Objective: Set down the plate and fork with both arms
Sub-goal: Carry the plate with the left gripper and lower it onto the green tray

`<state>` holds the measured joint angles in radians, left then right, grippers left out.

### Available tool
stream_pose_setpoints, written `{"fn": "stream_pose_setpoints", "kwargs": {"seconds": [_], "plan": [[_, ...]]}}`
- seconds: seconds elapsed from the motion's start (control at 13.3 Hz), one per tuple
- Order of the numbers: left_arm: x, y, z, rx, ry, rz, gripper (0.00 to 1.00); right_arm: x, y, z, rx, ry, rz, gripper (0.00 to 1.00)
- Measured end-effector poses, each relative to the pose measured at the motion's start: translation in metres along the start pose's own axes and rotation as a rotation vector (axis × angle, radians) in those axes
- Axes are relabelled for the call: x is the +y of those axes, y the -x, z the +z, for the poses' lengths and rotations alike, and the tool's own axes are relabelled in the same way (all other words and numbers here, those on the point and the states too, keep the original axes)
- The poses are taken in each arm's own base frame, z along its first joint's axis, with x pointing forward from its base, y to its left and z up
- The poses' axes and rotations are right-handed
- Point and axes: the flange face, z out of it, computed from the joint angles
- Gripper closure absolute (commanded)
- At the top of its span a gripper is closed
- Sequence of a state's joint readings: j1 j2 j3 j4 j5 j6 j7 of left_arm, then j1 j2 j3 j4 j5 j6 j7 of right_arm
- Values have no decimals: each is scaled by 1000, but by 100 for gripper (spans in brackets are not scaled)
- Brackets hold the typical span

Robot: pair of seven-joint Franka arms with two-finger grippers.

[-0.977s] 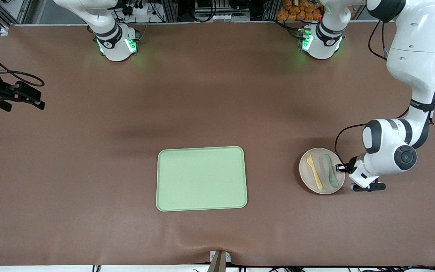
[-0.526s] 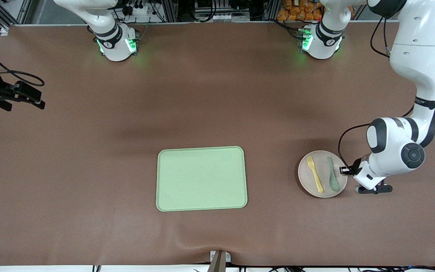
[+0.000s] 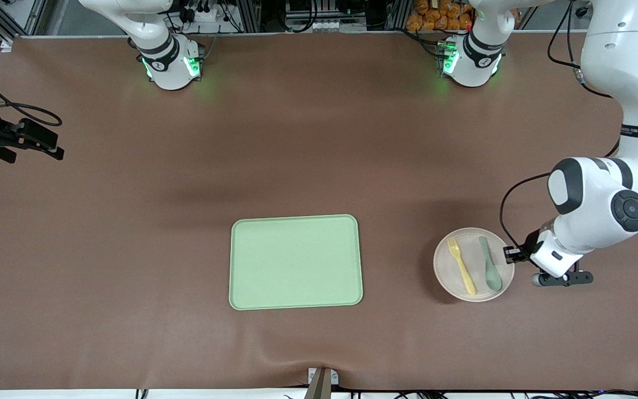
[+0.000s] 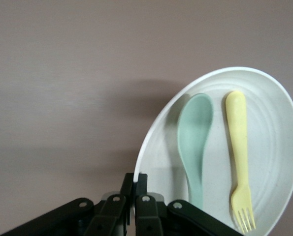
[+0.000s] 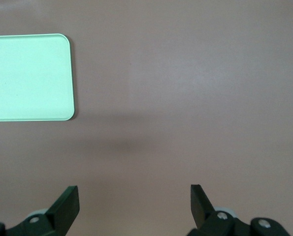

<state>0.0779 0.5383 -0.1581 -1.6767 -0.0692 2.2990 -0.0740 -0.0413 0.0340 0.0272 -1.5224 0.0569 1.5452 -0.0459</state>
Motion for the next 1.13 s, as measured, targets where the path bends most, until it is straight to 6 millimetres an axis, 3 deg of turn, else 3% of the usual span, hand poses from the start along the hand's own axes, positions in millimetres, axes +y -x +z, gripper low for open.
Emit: {"fn": "stream_pose_setpoints", "kwargs": {"seconds": [0.23,0.38,0.53,0.75,0.9,1.13], "plan": [[71,5,-14,14,77,30,100,1,2,1,-14,-2,-7,0],[132,12,-18,14,121,13,100,6,5,3,-39,-4,-22,0],[202,21,-2,-6,153,-5,100,14,5,3,-41,-7,-21,0],[294,39,48,-29,204,-20,100,14,5,4,-41,-9,-24,0],[328,50,79,2,243,-27,100,13,4,4,-42,-10,-26,0],[344,64,119,1,255,-16,100,14,2,9,-50,-11,-26,0]]}}
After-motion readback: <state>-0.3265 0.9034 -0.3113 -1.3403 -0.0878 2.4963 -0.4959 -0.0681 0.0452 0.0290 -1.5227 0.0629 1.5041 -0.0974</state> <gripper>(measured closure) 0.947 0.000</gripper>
